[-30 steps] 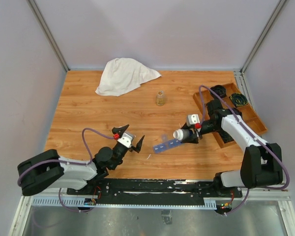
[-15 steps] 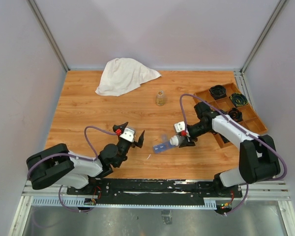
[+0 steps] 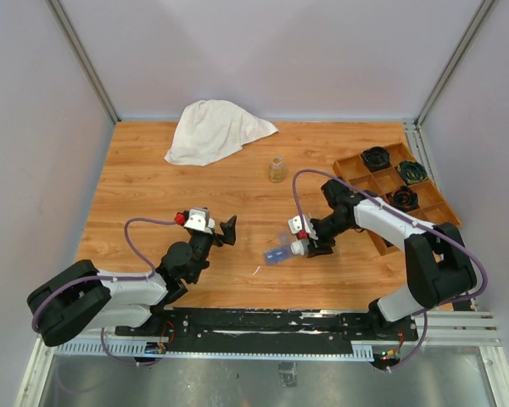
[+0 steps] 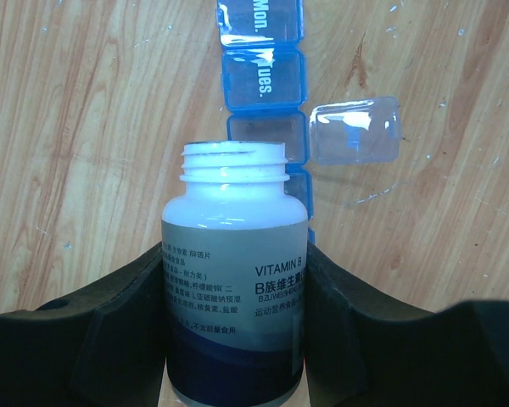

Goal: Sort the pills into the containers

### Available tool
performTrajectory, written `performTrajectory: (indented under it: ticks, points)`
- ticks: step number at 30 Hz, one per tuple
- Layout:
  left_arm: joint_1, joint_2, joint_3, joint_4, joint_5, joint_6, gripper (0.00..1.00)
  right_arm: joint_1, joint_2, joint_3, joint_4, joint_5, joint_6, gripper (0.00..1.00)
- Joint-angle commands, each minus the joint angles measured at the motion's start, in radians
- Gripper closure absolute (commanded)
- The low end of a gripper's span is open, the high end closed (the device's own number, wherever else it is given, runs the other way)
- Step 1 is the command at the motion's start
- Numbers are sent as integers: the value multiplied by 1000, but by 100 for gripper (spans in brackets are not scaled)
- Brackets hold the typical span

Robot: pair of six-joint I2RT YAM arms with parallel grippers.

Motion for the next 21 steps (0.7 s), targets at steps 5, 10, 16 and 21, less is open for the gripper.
performTrajectory:
  ticks: [5, 10, 16, 21]
  points:
    - [5, 19, 24, -12, 28, -25, 1, 25, 21, 31, 19, 57, 78, 100]
    - [5, 26, 30, -15, 28, -22, 1, 40, 26, 38, 28, 86, 99, 99]
    - [5, 30, 33, -18, 30, -22, 1, 63, 27, 39, 34, 134, 117, 100]
    - [5, 29, 33, -18, 28, -24, 1, 80, 27, 48, 36, 170, 134, 100]
